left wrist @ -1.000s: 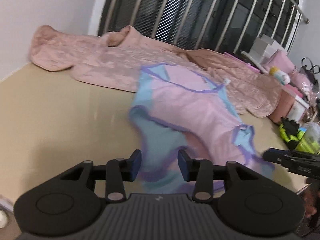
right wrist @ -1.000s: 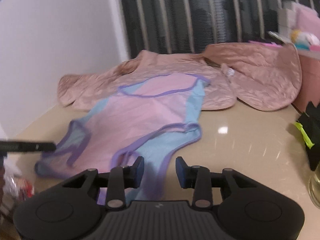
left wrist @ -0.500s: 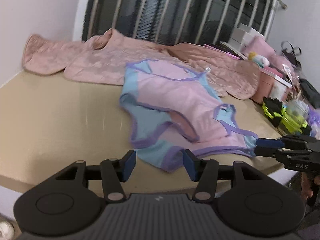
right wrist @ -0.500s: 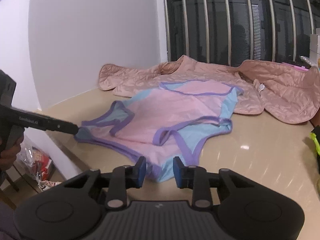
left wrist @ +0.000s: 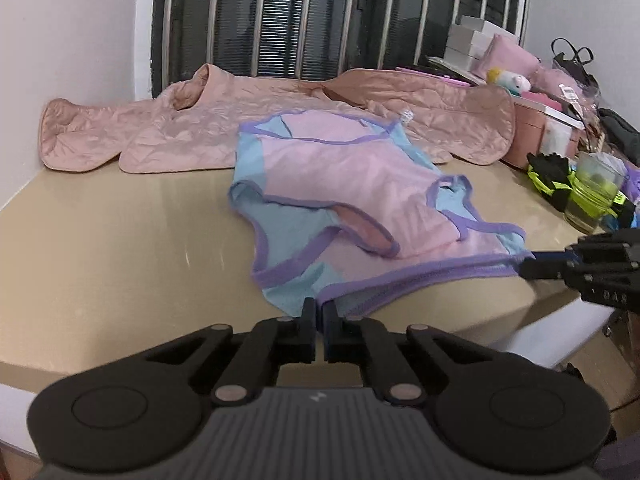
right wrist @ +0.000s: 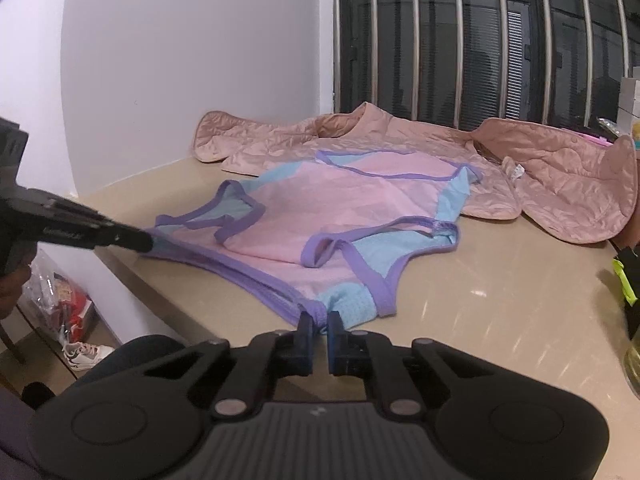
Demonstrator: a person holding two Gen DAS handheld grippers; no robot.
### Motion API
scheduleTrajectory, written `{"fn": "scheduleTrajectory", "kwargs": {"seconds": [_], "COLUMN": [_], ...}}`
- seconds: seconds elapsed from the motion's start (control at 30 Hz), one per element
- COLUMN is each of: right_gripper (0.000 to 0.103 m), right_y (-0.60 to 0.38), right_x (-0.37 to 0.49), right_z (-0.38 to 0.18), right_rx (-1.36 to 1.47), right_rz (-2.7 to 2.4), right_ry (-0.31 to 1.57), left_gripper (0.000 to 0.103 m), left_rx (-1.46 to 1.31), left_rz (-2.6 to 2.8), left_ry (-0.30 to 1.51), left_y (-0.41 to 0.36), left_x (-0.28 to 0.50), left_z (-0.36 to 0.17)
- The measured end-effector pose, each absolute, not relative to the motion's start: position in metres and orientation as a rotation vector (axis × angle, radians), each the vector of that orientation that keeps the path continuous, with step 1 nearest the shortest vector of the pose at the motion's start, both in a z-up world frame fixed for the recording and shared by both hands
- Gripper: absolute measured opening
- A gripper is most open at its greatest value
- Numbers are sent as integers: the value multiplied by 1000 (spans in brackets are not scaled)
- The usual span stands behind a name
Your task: Fold clothes
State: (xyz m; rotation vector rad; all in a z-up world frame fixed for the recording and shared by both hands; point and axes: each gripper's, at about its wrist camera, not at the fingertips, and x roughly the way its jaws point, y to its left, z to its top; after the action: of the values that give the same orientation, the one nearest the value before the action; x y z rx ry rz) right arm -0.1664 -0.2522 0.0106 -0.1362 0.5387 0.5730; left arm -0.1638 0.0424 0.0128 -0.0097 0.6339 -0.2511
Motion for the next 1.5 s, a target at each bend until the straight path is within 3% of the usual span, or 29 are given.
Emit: {"fn": "scheduleTrajectory", "kwargs": {"seconds": [0.1, 0.17, 0.23, 0.37, 0.43, 0.47, 0.53, 0.6, 0.87, 0.97, 1.07, 1.1, 1.13, 1.3, 1.5], "right_gripper": [6, 6, 6, 6, 11, 12, 35, 45, 47, 47, 47, 47, 47, 47, 47], "right_y": [-259, -266, -275, -302, -312, -317, -322, -317, -262, -242, -237, -236, -235, -222, -209], "right_x": [-167, -167, -167, -161, -158, -156, -159, -166, -173, -167, -161, -158, -156, -146, -145], "right_z": [13, 15, 16, 17, 19, 20, 27, 35, 40, 34, 29, 28, 26, 18, 8], "right_rx": [-138, -145, -170, -173, -155, -145, -111, -103, -66, -85, -67, -55, -45, -34, -91], "right_rz": [559, 541, 487, 364, 282, 241, 224, 260, 512, 564, 587, 600, 613, 632, 608], "right_ry": [548, 559, 563, 569, 558, 552, 517, 471, 427, 441, 452, 457, 462, 486, 509], "left_gripper": [5, 21, 49, 53, 72, 74, 74, 74, 80, 74, 33, 14, 4, 1, 1], "left_rx": [-21, -50, -85, -117, -101, -89, -66, -78, -56, 21, 11, 14, 11, -24, -93], "left_rz": [-301, -348, -389, -363, -298, -264, -202, -201, -221, -84, -95, -102, -107, -84, -36], "left_ry": [641, 648, 631, 569, 545, 543, 557, 583, 760, 847, 851, 843, 838, 790, 682], "left_y": [39, 39, 43, 62, 70, 72, 75, 75, 34, 25, 34, 38, 41, 66, 126], "left_x": [-168, -169, -170, -154, -129, -114, -76, -33, 155, 201, 204, 199, 194, 147, 19], "left_z": [14, 16, 21, 39, 50, 54, 63, 71, 61, 35, 21, 21, 21, 31, 36]}}
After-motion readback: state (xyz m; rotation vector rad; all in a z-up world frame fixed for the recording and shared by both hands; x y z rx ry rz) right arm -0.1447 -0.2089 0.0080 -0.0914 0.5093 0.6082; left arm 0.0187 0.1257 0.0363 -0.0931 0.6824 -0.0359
